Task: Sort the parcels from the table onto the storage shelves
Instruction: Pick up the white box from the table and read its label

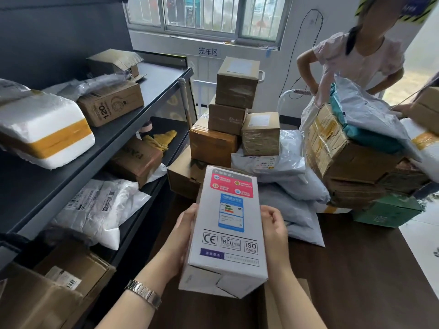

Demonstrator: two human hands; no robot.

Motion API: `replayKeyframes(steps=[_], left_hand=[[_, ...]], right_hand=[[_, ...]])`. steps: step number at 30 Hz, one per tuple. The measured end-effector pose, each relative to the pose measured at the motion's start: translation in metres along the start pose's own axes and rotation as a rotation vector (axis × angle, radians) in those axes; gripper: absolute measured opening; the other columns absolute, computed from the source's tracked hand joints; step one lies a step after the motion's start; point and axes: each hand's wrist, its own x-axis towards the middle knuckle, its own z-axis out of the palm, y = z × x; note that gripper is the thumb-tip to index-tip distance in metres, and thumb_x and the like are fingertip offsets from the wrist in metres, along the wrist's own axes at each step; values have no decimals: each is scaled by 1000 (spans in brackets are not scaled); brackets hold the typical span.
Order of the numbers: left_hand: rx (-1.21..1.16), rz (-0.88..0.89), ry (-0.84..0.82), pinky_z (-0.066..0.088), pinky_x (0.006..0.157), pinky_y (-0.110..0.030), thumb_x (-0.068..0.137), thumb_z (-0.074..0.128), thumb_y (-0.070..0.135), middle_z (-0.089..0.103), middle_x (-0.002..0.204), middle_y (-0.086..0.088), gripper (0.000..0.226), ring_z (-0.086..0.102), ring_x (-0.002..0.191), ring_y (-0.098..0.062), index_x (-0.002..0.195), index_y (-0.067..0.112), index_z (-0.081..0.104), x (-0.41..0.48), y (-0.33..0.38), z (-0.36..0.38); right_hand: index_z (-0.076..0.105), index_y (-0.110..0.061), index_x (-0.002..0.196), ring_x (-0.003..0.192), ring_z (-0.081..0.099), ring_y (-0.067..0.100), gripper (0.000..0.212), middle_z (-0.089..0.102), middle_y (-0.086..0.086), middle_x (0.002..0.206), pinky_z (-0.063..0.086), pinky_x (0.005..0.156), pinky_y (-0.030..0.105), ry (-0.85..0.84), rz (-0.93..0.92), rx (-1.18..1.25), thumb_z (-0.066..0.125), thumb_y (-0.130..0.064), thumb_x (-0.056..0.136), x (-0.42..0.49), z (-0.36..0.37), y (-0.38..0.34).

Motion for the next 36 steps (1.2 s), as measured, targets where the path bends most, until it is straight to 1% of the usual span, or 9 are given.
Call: replayKeyframes(steps=[4,7,11,14,17,21,26,31,36], left_hand=[[27,129,64,62,63,-27,85,59,58,76,105,-11,62,81,84,-19,130,15,54,10,4,-4],[-46,129,75,62,64,-25,64,75,58,74,112,-3,84,81,87,-14,138,32,46,14,8,-4],[-112,155,115,52,101,-60,79,60,56,67,134,-16,70,66,120,-37,142,26,56,17,10,-5],[-184,157,70,55,82,-49,87,56,46,64,130,-26,64,63,109,-44,142,12,54,18,6,-1],[-196,191,72,59,71,-38,87,57,40,69,124,-22,59,72,97,-32,138,11,55,18,4,3],[-137,243,137,61,63,-25,78,66,46,81,103,-3,53,79,84,-16,126,24,63,16,2,2],[-79,305,163,61,66,-26,72,68,55,80,105,5,38,80,91,-16,110,51,68,11,4,6],[-59,344,178,63,72,-32,72,71,56,75,118,-7,50,76,103,-25,119,38,67,9,2,5],[-68,360,183,62,65,-27,72,71,52,81,103,4,49,79,93,-21,118,35,66,8,2,6]], right_hand=[[62,-20,123,106,75,32,48,78,11,115,60,90,54,-208,65,24,65,-54,90,9,-12,-5],[57,-23,127,91,80,24,51,81,2,104,65,67,33,-217,81,43,71,-44,84,16,-22,2],[56,-17,134,92,80,25,59,82,9,106,66,70,37,-196,192,243,71,-39,81,17,-28,17],[53,-22,135,97,79,21,52,82,6,109,64,70,31,-164,209,323,68,-31,86,14,-23,25],[60,-34,123,115,70,16,27,70,2,127,59,84,27,-103,68,71,62,-22,98,15,-18,24],[69,-33,110,116,67,19,15,73,1,121,55,101,44,-96,-109,-179,62,-26,99,18,-13,9],[58,-23,134,119,70,27,56,72,8,129,53,103,54,-227,8,-28,60,-52,87,14,-1,2],[60,-25,127,117,70,33,47,72,12,125,57,98,53,-170,8,67,70,-37,83,5,4,18],[65,-24,122,114,71,33,41,75,10,120,59,96,53,-130,-22,59,71,-36,84,5,4,16]])
